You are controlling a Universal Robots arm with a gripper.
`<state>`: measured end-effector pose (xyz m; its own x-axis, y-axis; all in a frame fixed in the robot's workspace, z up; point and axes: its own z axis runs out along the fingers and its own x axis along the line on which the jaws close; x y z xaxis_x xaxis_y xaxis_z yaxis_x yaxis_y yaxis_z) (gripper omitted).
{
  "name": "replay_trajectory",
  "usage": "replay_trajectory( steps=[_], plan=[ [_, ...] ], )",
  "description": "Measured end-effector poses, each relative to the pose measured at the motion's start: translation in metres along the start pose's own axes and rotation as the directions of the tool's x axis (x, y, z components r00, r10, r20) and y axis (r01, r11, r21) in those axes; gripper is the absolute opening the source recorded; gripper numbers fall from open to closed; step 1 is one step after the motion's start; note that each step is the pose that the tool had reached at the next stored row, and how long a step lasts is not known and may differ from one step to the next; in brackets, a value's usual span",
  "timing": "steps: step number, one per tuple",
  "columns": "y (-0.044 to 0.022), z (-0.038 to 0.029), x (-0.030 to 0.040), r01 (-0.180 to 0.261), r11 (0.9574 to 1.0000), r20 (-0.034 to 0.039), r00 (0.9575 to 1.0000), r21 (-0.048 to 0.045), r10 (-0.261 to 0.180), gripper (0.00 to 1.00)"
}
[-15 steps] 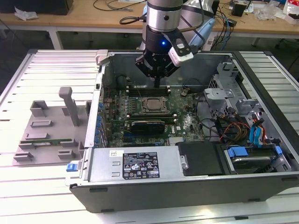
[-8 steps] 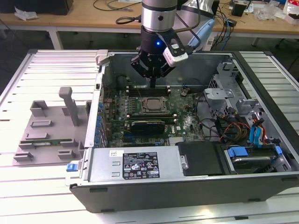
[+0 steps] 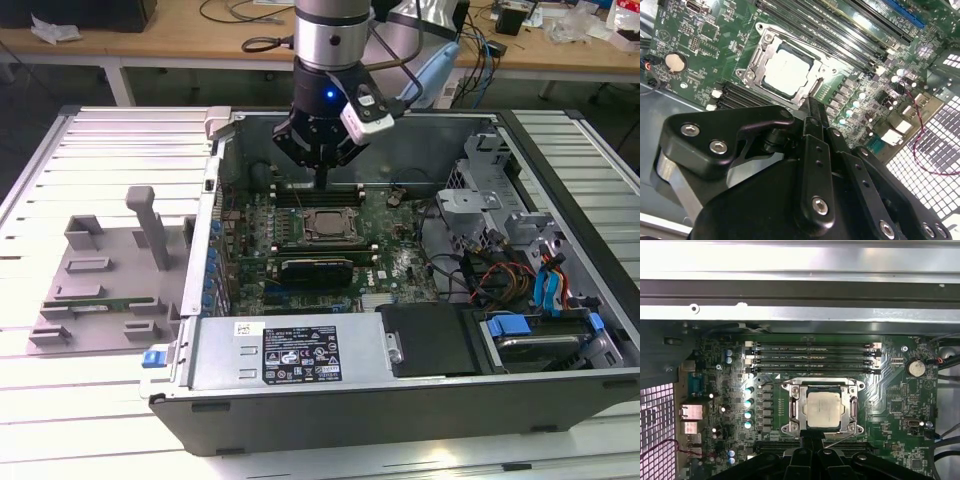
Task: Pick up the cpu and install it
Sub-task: 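Install the first cpu locking lever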
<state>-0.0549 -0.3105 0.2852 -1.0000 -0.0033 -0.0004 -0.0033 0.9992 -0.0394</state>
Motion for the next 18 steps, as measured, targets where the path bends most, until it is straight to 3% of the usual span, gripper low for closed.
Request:
replay_trajectory(
  steps=[12, 14, 18],
  plan=[
    [0.0013, 0.0071, 0.0113, 0.000, 1.0000, 0.0001, 1.0000, -0.0002, 0.000, 0.11],
    [0.0029, 0.0094, 0.0160, 0.000, 1.0000, 0.0000, 1.0000, -0.0003, 0.000, 0.11],
    [0.0106, 0.0146, 0.0348, 0.000, 1.0000, 0.0001, 1.0000, -0.0017, 0.000, 0.11]
  ],
)
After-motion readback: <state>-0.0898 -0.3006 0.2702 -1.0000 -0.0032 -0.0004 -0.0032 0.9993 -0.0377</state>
